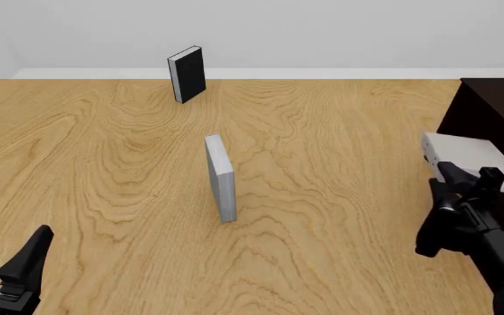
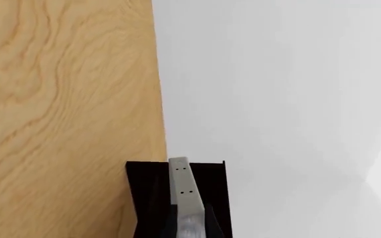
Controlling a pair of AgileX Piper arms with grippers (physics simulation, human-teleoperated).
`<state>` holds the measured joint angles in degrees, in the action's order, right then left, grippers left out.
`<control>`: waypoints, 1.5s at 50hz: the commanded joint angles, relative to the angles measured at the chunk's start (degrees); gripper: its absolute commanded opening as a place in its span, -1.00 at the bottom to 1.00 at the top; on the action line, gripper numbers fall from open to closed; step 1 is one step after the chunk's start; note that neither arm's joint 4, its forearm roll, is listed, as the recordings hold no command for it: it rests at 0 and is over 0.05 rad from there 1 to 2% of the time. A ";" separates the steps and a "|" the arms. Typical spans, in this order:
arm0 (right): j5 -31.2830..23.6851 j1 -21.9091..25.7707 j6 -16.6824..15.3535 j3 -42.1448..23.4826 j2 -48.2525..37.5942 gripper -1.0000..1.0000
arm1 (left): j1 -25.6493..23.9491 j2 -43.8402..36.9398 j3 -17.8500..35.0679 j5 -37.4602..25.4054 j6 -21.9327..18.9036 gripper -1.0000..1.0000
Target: Pick up the book on the right and place it on the cabinet shelf.
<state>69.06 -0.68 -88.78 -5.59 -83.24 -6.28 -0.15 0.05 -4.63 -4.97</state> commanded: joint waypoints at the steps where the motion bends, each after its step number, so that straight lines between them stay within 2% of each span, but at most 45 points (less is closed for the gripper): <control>1: 0.84 -1.61 1.07 -0.33 -0.92 -1.00 | -0.02 -0.03 0.00 -0.04 -0.01 1.00; 2: 0.84 -1.91 0.28 -0.34 -1.05 -1.00 | -0.03 -0.03 0.00 -0.03 0.01 1.00; 4: 0.84 -2.92 1.89 -0.46 -1.30 -1.00 | 0.00 -0.04 0.00 0.03 0.02 1.00; 6: 0.84 -3.49 -0.27 -0.49 -2.37 -1.00 | -0.06 -0.03 0.00 0.08 0.06 1.00; 7: 0.84 -3.78 0.69 -0.53 -1.86 -1.00 | -0.01 -0.03 0.00 0.07 0.03 1.00; 9: 0.84 -4.14 0.10 -0.50 -2.30 -1.00 | 0.04 -0.01 0.00 0.02 0.02 1.00; 10: 0.84 -4.59 0.87 -0.59 -2.02 -1.00 | 0.08 -0.01 0.00 0.04 0.00 1.00; 12: 0.84 -4.89 -0.74 -0.66 -2.67 -1.00 | 0.15 -0.01 0.00 0.06 0.02 1.00; 13: 0.84 -5.26 0.39 -0.70 -2.64 -1.00 | 0.23 -0.01 0.00 0.08 0.07 1.00; 15: 0.84 -5.62 -1.44 -0.73 -2.75 -1.00 | 0.14 -0.01 0.00 0.05 0.00 1.00; 17: 0.84 -5.91 0.15 -0.75 -2.57 -1.00 | 0.12 -0.01 0.00 0.05 0.07 1.00; 19: 0.84 -6.15 -1.71 -0.73 -2.89 -1.00 | 0.10 0.00 0.00 -0.02 0.01 1.00; 21: 0.84 -6.59 -0.78 -0.76 -2.67 -1.00 | 0.09 0.00 0.00 -0.04 0.07 1.00; 22: 0.84 -6.77 -1.76 -0.83 -2.85 -1.00 | 0.14 0.00 0.00 -0.01 0.03 1.00; 23: 0.84 -6.87 -1.24 -0.83 -2.86 -1.00 | 0.16 -0.01 0.00 -0.01 0.03 1.00; 25: 0.84 -7.02 -2.16 -0.81 -2.75 -1.00 | 0.21 0.00 0.00 0.00 -0.01 1.00; 26: 0.84 -7.28 -0.99 -0.86 -2.89 -1.00 | 0.22 0.00 0.00 0.00 0.01 1.00; 28: 0.84 -7.46 -2.11 -0.88 -2.80 -1.00 | 0.16 0.01 0.00 -0.04 -0.04 1.00; 29: 0.84 -7.56 -0.65 -0.96 -2.80 -1.00 | 0.15 0.01 0.00 -0.06 -0.04 1.00; 31: 0.84 -7.57 -1.81 -0.90 -2.94 -1.00 | 0.15 0.00 0.00 -0.03 -0.06 1.00; 32: 0.84 -7.98 -0.43 -0.98 -2.46 -1.00 | 0.16 0.00 0.00 -0.02 -0.08 1.00; 36: 0.84 -8.18 -1.27 -1.24 -3.02 -1.00 | 0.20 -0.02 0.00 0.02 -0.07 1.00; 38: 0.84 -8.54 -0.29 -1.28 -3.11 -1.00 | 0.20 -0.01 0.00 -0.01 -0.10 1.00; 39: 0.84 -8.39 -1.75 -1.35 -3.28 -1.00 | 0.24 -0.01 0.00 -0.03 -0.14 1.00; 41: 0.84 -8.74 0.09 -1.57 -3.41 -1.00 | 0.29 -0.01 0.00 -0.05 -0.09 1.00; 43: 0.84 -8.54 -1.54 -1.73 -3.87 -1.00 | 0.30 0.00 0.00 -0.10 -0.13 1.00; 61: 0.84 -10.85 -0.35 -3.77 -6.04 -1.00 | 0.32 -0.02 0.00 -0.15 -0.24 1.00; 62: 0.84 -11.23 -1.40 -4.04 -5.95 -1.00 | 0.38 -0.02 0.00 -0.11 -0.26 1.00; 64: 0.84 -11.24 0.10 -4.15 -6.77 -1.00 | 0.38 -0.01 0.01 -0.10 -0.25 1.00; 66: 0.84 -11.47 -0.73 -4.60 -7.23 -1.00 | 0.42 -0.01 0.00 -0.14 -0.30 1.00; 70: 0.84 -12.16 -0.06 -5.03 -8.02 -1.00 | 0.42 -0.02 0.00 -0.17 -0.36 1.00; 71: 0.84 -12.34 -1.27 -5.29 -8.35 -1.00 | 0.42 -0.02 0.01 -0.16 -0.33 1.00; 73: 0.84 -12.57 0.01 -5.45 -8.38 -1.00 | 0.42 -0.02 0.01 -0.17 -0.43 1.00; 75: 0.84 -12.56 -0.70 -5.88 -9.05 -1.00 | 0.44 -0.04 0.01 -0.17 -0.36 1.00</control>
<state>69.11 -12.16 -90.47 -9.67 -90.76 -5.89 -0.17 0.05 -4.78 -5.26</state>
